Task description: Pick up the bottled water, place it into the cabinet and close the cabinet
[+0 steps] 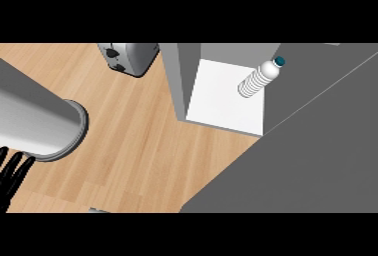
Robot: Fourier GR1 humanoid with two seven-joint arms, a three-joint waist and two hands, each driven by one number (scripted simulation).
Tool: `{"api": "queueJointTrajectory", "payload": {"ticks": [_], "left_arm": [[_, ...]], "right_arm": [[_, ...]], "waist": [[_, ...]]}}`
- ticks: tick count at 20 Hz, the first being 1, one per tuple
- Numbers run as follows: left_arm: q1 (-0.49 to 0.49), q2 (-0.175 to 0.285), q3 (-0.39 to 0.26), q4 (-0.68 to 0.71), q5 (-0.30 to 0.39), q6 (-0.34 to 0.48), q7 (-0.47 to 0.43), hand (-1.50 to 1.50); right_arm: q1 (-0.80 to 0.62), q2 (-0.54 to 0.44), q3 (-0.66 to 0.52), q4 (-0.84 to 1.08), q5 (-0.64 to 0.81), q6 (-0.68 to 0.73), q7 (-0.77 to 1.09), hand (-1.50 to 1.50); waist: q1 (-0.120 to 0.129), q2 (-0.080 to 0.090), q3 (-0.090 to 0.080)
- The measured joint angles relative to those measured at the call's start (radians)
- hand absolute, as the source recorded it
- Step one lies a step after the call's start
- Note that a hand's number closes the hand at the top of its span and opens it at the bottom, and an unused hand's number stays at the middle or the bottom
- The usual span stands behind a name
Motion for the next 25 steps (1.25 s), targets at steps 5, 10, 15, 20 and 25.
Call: {"api": "queueJointTrajectory", "payload": {"ticks": [5,10,15,20,25], "left_arm": [[0.001,0.005,0.017,0.008,0.023,-0.007,0.011,-1.5],[0.016,0.002,0.026,0.028,0.033,-0.018,0.015,-1.5],[0.026,-0.002,0.03,0.031,0.037,-0.034,0.022,-1.5],[0.038,0.008,0.053,0.034,0.051,-0.052,0.034,-1.5],[0.041,-0.01,0.061,0.043,0.047,-0.059,0.037,-1.5]], "right_arm": [[-0.107,0.063,-0.12,0.144,-0.096,-0.004,0.041,1.5],[-0.279,0.177,-0.246,0.342,-0.1,-0.122,0.092,1.5],[-0.506,0.269,-0.34,0.585,-0.073,-0.209,0.129,1.5],[-0.658,0.309,-0.388,0.788,-0.049,-0.225,0.121,1.5],[-0.712,0.326,-0.39,0.881,-0.051,-0.188,0.096,1.5]], "waist": [[-0.014,-0.004,0.004],[-0.034,-0.019,0.006],[-0.047,-0.025,0.008],[-0.082,-0.044,0.018],[-0.109,-0.063,0.023]]}}
